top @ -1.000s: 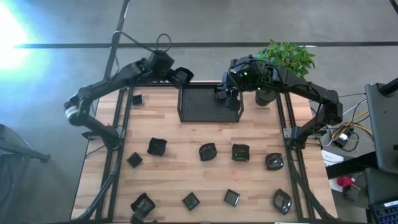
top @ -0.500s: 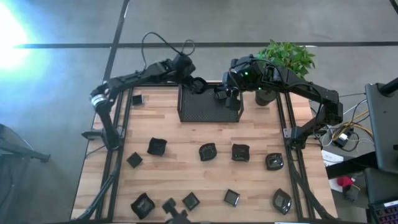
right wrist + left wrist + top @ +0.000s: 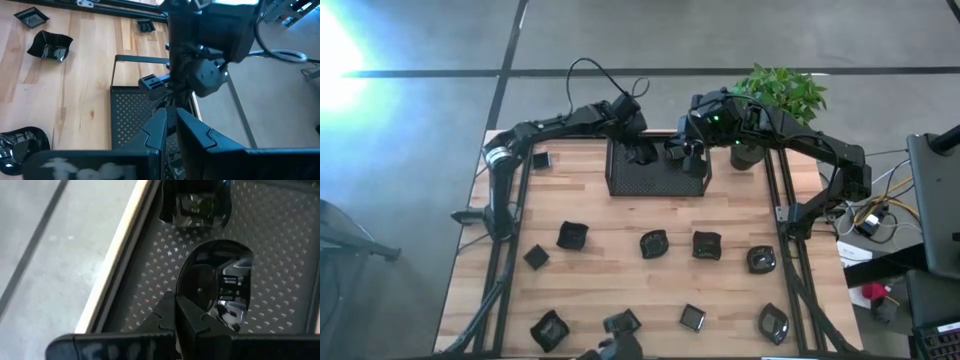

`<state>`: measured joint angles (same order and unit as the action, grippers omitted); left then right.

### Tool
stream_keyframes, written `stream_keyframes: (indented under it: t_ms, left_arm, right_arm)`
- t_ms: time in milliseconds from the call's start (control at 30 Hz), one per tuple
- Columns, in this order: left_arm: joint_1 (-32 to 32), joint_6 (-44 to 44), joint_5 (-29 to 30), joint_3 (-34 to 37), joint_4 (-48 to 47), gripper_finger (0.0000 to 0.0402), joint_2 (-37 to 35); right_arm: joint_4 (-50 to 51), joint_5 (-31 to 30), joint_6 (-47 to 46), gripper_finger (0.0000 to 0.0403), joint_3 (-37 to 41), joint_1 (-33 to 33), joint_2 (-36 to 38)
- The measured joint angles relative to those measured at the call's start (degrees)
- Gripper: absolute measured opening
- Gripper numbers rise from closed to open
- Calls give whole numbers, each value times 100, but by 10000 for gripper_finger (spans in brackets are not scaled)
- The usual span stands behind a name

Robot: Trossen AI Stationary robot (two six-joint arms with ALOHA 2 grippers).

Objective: Pick & Place Mini shaped plates
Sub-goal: Put the black leaf-shaped plate on the shelf

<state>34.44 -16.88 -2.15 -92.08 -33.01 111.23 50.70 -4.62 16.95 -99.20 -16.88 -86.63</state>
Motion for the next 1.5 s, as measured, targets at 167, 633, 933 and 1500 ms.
stream_keyframes:
  t_ms: [167,633,933,1500]
  left_arm:
    - [0,-23,9,-112,107,0,344]
    - [12,-57,685,-479,36,0,864]
    - [22,-112,862,-454,-240,0,865]
    - [22,-147,977,-441,-290,1,865]
  right_arm:
    - [-2,2,3,38,0,0,0]
    - [2,2,-2,38,0,0,0]
    - [2,2,-14,38,0,0,0]
    - [7,2,-43,38,0,0,0]
